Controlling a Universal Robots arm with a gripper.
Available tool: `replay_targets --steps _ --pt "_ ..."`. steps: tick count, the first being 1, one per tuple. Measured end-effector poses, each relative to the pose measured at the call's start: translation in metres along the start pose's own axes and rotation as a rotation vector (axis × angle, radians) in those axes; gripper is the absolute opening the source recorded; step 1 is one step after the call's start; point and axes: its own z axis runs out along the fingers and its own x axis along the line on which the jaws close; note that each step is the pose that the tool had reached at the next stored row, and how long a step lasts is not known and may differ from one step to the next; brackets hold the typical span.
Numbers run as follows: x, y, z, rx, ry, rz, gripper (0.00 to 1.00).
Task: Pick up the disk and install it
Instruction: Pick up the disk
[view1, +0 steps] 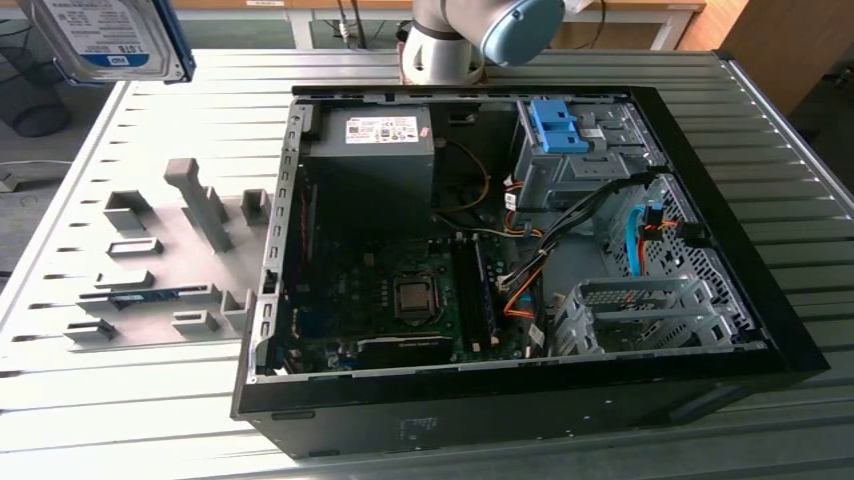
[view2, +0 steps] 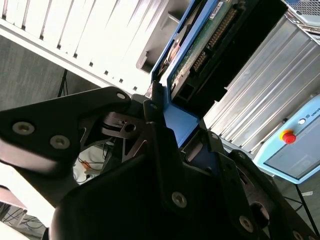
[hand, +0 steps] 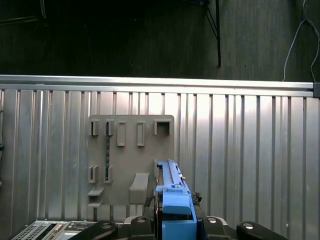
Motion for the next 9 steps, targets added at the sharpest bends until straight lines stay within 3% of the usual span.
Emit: replay_targets --steps 9 --pt "0.0 -0.0058 -0.0001 0.0 0.0 0.0 0.37"
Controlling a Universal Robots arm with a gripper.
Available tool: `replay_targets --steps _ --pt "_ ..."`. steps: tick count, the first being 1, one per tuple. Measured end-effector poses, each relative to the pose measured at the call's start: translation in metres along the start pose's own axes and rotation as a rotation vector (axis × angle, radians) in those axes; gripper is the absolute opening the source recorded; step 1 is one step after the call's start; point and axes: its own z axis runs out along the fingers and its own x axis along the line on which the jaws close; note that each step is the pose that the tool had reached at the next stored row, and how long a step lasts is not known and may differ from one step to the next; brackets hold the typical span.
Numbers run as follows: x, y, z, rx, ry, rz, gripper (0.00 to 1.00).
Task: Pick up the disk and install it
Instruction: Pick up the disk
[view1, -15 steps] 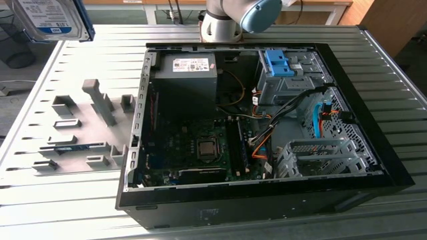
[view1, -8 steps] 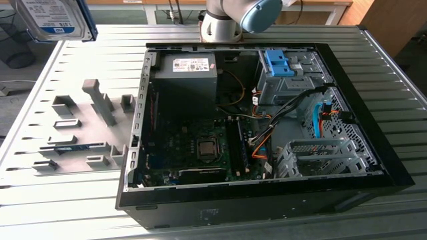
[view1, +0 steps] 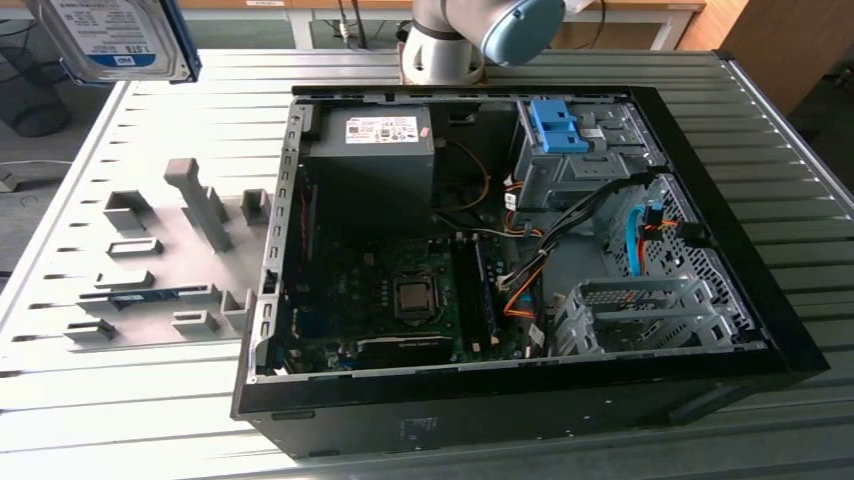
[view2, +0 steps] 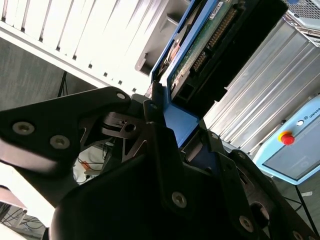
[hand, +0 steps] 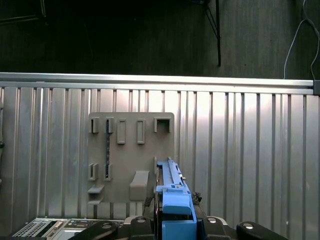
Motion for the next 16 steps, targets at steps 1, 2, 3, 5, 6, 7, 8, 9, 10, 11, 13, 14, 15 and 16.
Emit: replay_targets --steps 1,2,3,5,6,7,8,9,10,11,13,14,15,16 --pt "0.0 -0.0005 0.0 -0.0001 0.0 0.0 0.37" --pt "0.0 -0.001 0.0001 0.0001 0.0 0.0 0.37" --pt "0.0 -0.0014 0.0 0.0 0.0 0.0 0.37" --pt "0.0 -0.0024 0.0 0.0 0.0 0.0 0.37" --pt "0.0 -0.0028 0.0 0.0 0.0 0.0 0.37" --pt "0.0 -0.0032 -0.0001 0.0 0.0 0.0 0.37" --pt "0.0 -0.0036 -0.0001 0.0 0.0001 0.0 0.37" --pt "0.0001 -0.0041 0.0 0.0 0.0 0.0 0.37" --pt "0.0 -0.0045 -0.0001 0.0 0.0 0.0 0.37" --pt "0.0 -0.005 -0.0001 0.0 0.0001 0.0 0.37" --pt "0.0 -0.0059 -0.0001 0.0 0.0 0.0 0.37" --pt "0.0 -0.0063 -0.0001 -0.0001 0.0001 0.0 0.37" --pt "0.0001 -0.0067 -0.0001 0.0 0.0001 0.0 0.37" --pt "0.0001 -0.007 -0.0001 0.0 0.0 0.0 0.37"
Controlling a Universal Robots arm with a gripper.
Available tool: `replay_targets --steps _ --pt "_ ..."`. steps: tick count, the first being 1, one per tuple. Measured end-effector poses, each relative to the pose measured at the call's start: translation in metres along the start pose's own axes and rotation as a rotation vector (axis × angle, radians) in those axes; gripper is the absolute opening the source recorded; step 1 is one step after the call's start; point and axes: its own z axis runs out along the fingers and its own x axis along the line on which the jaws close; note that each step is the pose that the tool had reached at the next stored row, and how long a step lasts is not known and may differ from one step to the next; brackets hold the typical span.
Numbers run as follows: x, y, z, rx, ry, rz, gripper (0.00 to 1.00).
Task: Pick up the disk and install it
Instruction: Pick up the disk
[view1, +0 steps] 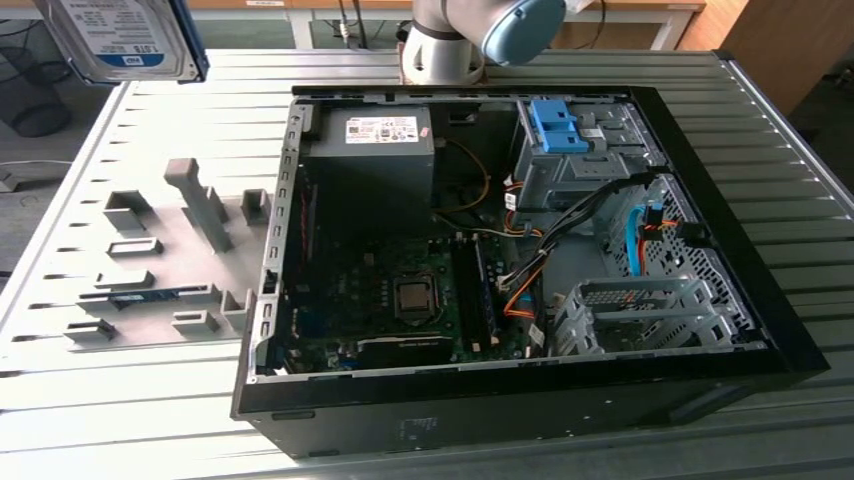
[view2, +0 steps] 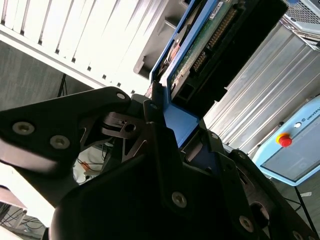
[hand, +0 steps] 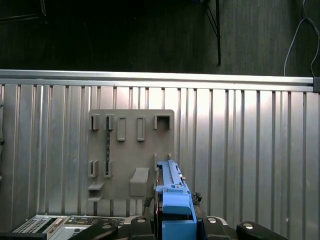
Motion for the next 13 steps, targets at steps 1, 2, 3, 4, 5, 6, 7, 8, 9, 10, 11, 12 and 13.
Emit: replay_targets --steps 1,2,3,4,5,6,7,8,9,10,11,12,13 --pt "0.0 -0.0004 -0.0001 -0.0001 0.0 0.0 0.37" --pt "0.0 -0.0008 0.0 0.0 0.0 0.0 0.37" --pt "0.0 -0.0011 0.0 0.0 0.0 0.0 0.37" --pt "0.0 -0.0016 0.0 0.0 0.0 0.0 0.37" --pt "0.0 -0.002 0.0 0.0 0.0 0.0 0.37" --pt "0.0 -0.0024 0.0 0.0 0.0 0.0 0.37" --pt "0.0 -0.0028 -0.0001 -0.0001 0.0 0.0 0.37" --pt "0.0 -0.0032 0.0 0.0 0.0 0.0 0.37" --pt "0.0 -0.0035 -0.0001 0.0 0.0 0.0 0.37" --pt "0.0 -0.0038 0.0 0.0 0.0 0.0 0.37" --pt "0.0 -0.0042 -0.0001 -0.0001 0.0 0.0 0.37" --pt "0.0 -0.0045 -0.0001 -0.0001 0.0 0.0 0.37" --pt "0.0 -0.0047 -0.0001 -0.0001 0.0 0.0 0.37"
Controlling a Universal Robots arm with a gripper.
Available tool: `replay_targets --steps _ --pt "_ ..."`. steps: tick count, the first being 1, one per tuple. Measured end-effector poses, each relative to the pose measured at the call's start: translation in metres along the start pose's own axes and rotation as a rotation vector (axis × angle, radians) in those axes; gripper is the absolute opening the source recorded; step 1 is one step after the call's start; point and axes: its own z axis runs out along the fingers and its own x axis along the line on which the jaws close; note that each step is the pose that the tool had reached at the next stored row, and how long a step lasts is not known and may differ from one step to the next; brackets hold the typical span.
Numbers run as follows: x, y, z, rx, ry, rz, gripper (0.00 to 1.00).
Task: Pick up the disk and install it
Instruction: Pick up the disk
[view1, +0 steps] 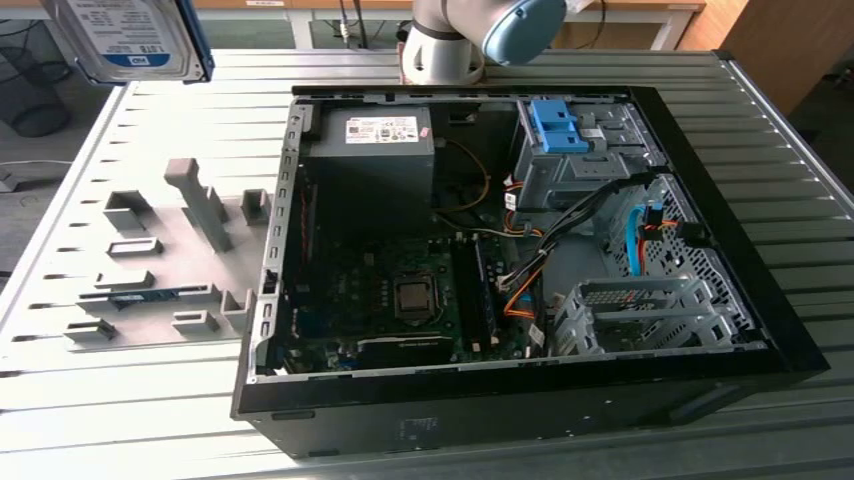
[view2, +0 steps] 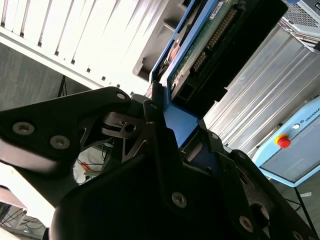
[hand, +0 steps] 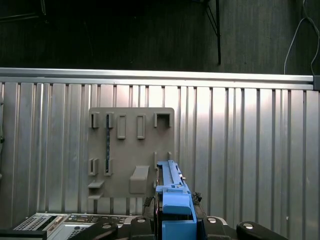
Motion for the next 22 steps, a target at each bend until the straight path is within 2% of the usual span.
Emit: replay_targets --steps 22 --pt "0.0001 -0.006 -0.0001 0.0 0.0 0.0 0.37"
